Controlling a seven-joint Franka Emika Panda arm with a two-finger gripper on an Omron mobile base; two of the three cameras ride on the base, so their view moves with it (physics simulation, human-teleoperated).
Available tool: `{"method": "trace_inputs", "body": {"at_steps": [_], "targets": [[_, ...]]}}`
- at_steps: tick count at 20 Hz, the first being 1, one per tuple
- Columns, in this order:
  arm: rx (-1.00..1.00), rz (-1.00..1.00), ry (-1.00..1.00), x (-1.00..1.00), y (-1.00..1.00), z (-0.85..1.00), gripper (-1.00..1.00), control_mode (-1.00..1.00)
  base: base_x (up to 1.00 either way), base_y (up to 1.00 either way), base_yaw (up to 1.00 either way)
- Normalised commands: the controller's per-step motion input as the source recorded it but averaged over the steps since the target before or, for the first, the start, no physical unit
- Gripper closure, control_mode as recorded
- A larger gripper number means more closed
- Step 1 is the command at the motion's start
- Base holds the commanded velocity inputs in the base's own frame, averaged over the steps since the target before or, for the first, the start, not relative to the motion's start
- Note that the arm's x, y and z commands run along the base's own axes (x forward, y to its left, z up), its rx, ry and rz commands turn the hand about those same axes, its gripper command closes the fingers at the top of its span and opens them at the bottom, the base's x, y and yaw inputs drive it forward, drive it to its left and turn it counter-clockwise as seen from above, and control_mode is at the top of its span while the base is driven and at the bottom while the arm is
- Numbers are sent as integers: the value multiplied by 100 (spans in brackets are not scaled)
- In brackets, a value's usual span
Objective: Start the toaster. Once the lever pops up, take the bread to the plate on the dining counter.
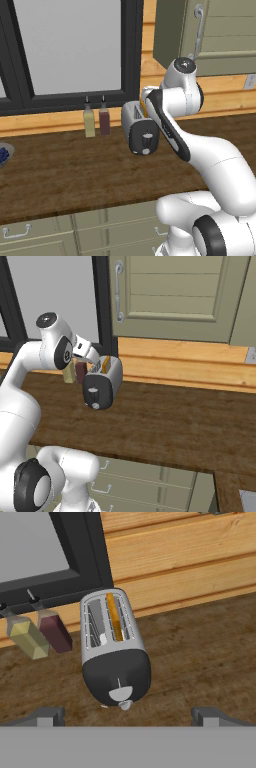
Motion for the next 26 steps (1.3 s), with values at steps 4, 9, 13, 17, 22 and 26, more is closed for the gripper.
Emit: {"method": "trace_inputs", "body": {"at_steps": [4,9,13,17,22,26], "targets": [[0,0,0,0,0,0,-100,-100,0,0,0],[0,0,0,0,0,0,-100,-100,0,0,0],[0,0,0,0,0,0,-100,-100,0,0,0],[0,0,0,0,0,0,-100,-100,0,0,0],[0,0,0,0,0,0,-100,-100,0,0,0],[0,0,-1,-19,0,0,-100,-100,0,0,0]]}}
